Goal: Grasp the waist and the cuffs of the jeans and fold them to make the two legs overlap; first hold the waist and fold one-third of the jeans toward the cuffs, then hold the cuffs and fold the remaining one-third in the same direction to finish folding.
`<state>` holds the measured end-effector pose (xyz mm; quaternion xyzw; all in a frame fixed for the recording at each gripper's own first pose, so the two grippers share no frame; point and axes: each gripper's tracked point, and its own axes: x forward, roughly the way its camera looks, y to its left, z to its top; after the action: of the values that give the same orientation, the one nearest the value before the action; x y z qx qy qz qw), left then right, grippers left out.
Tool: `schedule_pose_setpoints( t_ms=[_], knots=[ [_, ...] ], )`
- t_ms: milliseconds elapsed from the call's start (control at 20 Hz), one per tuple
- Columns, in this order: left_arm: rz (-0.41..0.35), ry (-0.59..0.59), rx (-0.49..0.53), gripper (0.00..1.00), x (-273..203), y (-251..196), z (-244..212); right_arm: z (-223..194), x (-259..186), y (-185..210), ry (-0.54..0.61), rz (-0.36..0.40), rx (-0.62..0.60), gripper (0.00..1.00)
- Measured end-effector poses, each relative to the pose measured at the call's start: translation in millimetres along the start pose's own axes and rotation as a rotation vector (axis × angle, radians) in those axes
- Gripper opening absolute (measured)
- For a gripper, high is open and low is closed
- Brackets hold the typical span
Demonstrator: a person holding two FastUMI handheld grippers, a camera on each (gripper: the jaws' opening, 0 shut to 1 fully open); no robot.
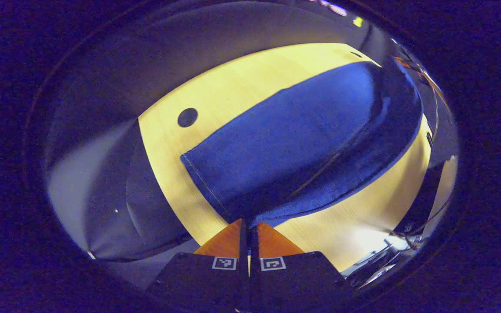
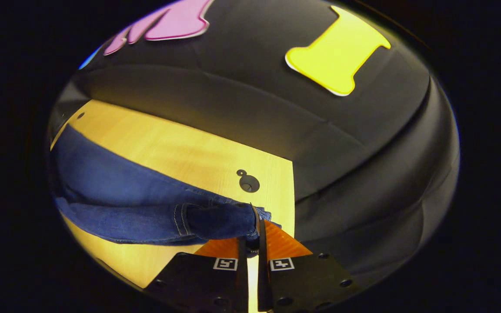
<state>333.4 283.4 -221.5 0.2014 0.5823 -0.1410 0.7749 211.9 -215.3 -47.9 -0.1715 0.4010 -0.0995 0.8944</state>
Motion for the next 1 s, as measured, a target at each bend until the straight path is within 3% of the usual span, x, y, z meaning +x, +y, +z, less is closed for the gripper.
schedule_pose_setpoints(
  t_ms=[100, 300, 400, 550, 600, 750, 850, 1000],
  knots=[
    [0.05, 0.016, -0.085, 0.06, 29.3, 22.1, 15.9, 23.5, -12.7, -2.4, 0.034, 0.001, 0.094, 0.12],
    [0.073, -0.04, -0.114, 0.06, 69.0, 29.6, 39.3, 40.7, -26.1, -0.9, 0.127, 0.008, 0.17, 0.14],
    [0.05, -0.12, -0.145, 0.2, 73.2, 21.5, 52.9, 50.0, -33.8, -2.4, 0.13, -0.006, 0.15, 0.28],
    [0.036, -0.261, -0.201, 0.98, 63.8, 9.8, 69.3, 58.7, -45.3, -0.6, 0.062, -0.02, 0.201, 0.74],
    [0.047, -0.324, -0.228, 0.96, 58.5, 8.5, 76.0, 65.9, -55.5, 3.6, 0.028, -0.004, 0.251, 0.74],
    [0.102, -0.58, -0.308, 0.98, 23.1, 3.6, 101.3, 69.1, -75.2, 3.4, -0.061, 0.003, 0.367, 0.99],
    [0.115, -0.759, -0.349, 0.99, 3.4, -1.6, 110.7, 64.6, -91.7, -1.4, -0.131, -0.013, 0.446, 0.99],
    [0.169, -0.928, -0.352, 0.99, -7.3, 0.7, 107.2, 46.7, -92.9, -4.4, -0.198, -0.042, 0.588, 0.99]
  ],
)
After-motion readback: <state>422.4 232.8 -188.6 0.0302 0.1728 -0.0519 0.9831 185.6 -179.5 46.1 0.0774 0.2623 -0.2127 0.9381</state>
